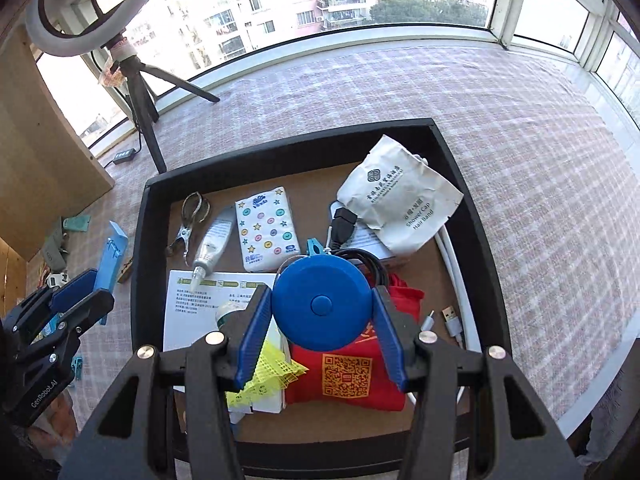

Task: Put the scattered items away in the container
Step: 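Carry the tape measure and phone stand into the tray and open both grippers, then move the right gripper to the wooden clothespin while the left moves to the white plug adapter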

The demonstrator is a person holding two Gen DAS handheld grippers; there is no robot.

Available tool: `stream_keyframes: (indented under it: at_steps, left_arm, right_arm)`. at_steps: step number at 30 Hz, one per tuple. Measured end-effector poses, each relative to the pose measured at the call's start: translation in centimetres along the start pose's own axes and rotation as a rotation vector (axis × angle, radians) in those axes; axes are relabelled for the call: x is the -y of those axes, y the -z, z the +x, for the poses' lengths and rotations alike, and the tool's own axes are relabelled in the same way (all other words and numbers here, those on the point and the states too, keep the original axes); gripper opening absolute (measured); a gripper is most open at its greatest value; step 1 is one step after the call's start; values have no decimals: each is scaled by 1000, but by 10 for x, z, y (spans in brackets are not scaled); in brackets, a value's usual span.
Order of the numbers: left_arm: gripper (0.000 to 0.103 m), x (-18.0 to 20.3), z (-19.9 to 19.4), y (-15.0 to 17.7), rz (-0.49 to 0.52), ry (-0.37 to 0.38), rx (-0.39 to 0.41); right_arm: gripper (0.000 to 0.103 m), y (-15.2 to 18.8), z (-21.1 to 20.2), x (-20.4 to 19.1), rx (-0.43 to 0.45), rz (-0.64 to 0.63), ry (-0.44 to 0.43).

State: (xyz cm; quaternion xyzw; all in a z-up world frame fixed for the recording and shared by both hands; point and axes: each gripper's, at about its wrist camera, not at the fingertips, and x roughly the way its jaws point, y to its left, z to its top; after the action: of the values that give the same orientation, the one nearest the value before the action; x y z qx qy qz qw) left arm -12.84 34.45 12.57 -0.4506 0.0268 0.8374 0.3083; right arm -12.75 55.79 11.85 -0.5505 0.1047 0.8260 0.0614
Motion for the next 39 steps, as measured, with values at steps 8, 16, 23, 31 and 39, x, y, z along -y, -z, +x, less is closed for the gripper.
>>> stream_keyframes:
  at_steps: [8,16,23,31,39]
  left_arm:
    - [73,32,-4,-10,53,-31,50]
    - [72,9,-24,0,33,-66,57]
    - [72,-28,-52,19,7,-127,68]
    - [72,-97,-87,56,-13,-237,32]
    - [68,-164,-112,92,-8,-333,-24]
  right_arm:
    - [61,4,-7,15,31,55,-28]
    - [61,3,-12,-24,46,-13,-58]
    - [62,4,-13,-71,44,-79,-119]
    - [64,14,-12,-150,8,-197,-205]
    - [64,27,13,-234,-78,-278,-238]
